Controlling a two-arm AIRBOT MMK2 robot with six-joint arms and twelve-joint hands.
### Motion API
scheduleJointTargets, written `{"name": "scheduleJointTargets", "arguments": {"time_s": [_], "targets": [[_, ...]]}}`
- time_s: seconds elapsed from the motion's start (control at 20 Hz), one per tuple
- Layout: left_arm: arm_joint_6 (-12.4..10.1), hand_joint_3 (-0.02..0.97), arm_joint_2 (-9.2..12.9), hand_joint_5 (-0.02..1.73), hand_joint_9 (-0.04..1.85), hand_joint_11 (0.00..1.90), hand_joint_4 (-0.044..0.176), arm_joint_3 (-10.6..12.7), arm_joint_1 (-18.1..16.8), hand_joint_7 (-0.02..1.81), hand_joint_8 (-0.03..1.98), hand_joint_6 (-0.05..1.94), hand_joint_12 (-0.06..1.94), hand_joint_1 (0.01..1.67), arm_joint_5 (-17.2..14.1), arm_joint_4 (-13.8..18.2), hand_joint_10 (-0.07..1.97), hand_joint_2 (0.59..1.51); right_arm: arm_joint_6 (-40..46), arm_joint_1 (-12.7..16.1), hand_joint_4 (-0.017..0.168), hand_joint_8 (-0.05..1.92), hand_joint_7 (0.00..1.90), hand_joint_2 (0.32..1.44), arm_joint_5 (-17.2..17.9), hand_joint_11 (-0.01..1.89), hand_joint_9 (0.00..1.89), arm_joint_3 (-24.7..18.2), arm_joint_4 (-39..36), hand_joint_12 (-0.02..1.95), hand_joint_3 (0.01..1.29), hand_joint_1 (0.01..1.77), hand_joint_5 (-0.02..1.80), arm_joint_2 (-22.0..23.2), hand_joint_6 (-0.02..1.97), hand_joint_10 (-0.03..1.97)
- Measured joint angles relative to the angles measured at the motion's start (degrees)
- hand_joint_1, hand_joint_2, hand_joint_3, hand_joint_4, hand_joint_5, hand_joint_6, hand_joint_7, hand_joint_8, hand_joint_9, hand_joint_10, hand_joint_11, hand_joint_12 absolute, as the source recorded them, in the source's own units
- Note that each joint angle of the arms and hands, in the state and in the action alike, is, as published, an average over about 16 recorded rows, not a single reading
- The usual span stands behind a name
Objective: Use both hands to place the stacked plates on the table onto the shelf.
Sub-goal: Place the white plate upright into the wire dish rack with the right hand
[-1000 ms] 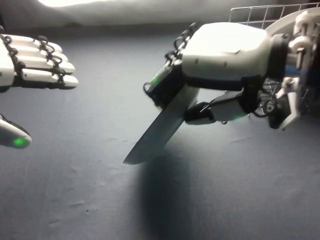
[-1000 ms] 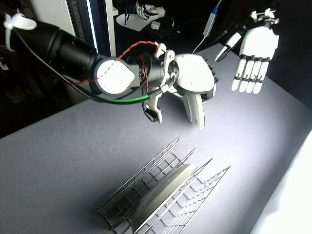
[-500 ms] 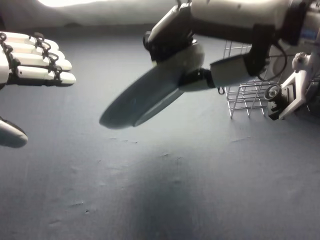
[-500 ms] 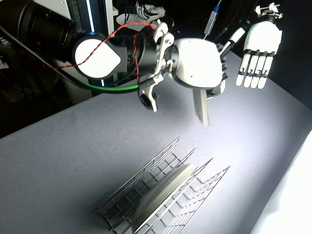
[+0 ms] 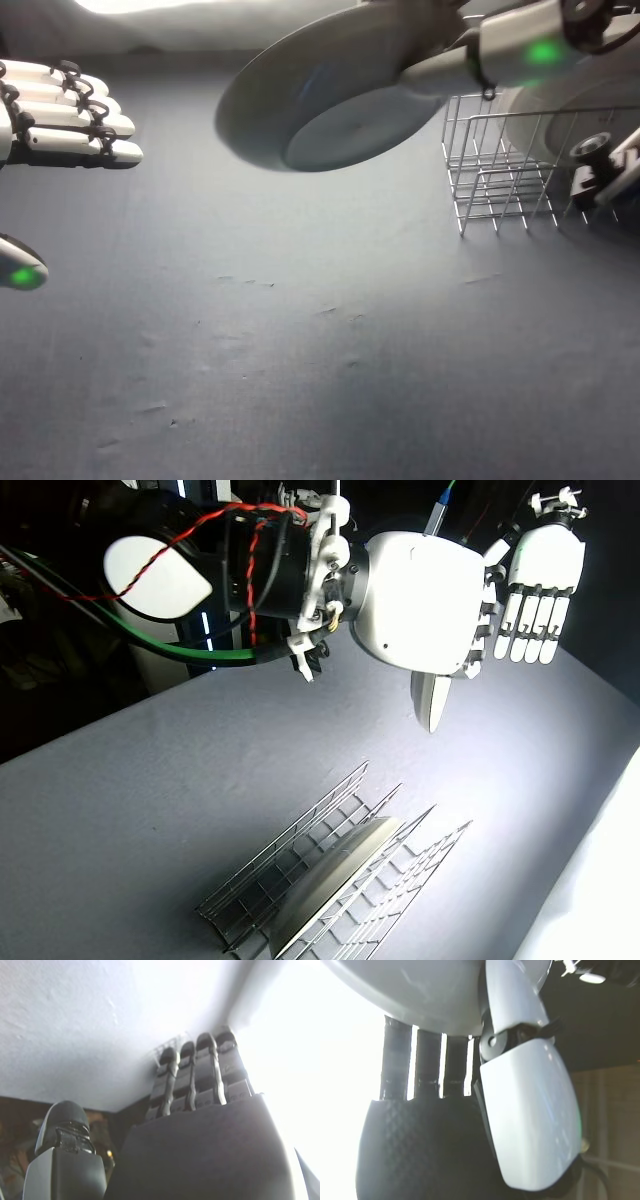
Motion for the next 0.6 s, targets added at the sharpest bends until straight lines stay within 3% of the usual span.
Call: {"name": "scheduleJointTargets", "arguments": {"time_s": [0.6], "targets": [[-0.05, 0.015, -1.17, 0.07, 0.02, 0.02, 0.000, 0.92, 0.36, 0.02, 0.00, 0.01, 0.02, 0.02, -0.03, 0.77, 0.01, 1.105, 0.14, 0.83, -0.008, 0.93, 0.96, 1.06, -2.70, 0.86, 0.94, -1.47, 5.69, 1.30, 0.01, 1.36, 0.81, 7.05, 1.15, 1.17]]}}
